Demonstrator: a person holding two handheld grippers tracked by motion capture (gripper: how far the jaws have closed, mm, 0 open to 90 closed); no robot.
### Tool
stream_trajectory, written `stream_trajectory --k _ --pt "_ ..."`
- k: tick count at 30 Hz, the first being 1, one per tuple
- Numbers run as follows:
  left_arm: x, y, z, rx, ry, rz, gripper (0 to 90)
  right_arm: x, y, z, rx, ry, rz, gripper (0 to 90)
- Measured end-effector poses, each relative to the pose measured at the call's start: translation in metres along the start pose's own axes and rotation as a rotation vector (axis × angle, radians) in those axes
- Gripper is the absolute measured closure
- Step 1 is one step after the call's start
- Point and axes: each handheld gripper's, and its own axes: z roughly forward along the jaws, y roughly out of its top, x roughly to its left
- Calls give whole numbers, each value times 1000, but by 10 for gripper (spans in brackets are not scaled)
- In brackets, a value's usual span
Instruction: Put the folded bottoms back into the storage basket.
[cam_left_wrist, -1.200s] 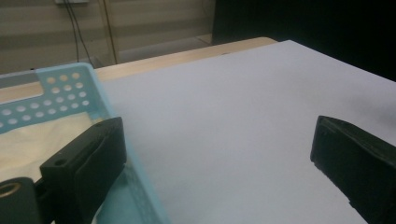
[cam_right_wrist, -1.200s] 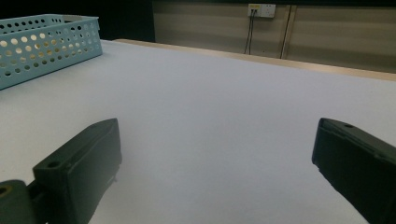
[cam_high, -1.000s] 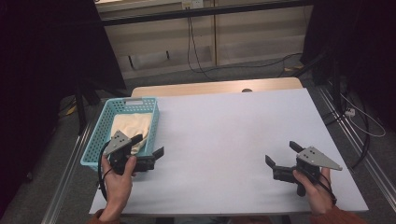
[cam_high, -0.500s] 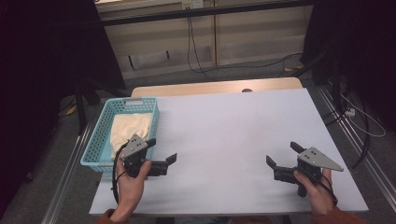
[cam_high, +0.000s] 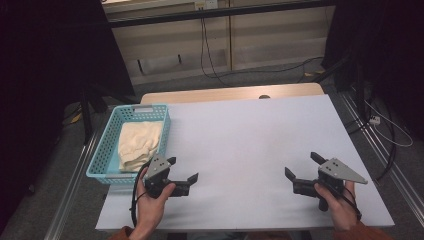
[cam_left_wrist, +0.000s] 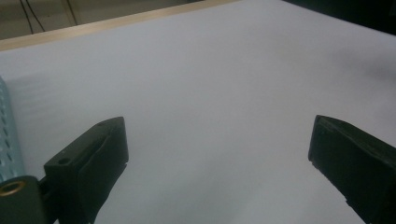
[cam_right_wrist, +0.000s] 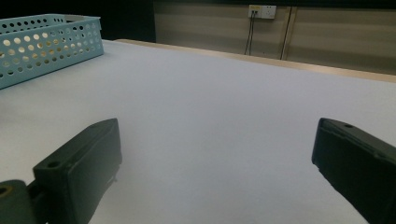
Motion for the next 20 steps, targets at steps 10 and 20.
stream_trajectory --k 10,20 --pt "2 -8 7 49 14 -16 39 1 0 0 1 3 -9 16" --pt "3 -7 11 54 2 -14 39 -1 -1 2 9 1 -4 16"
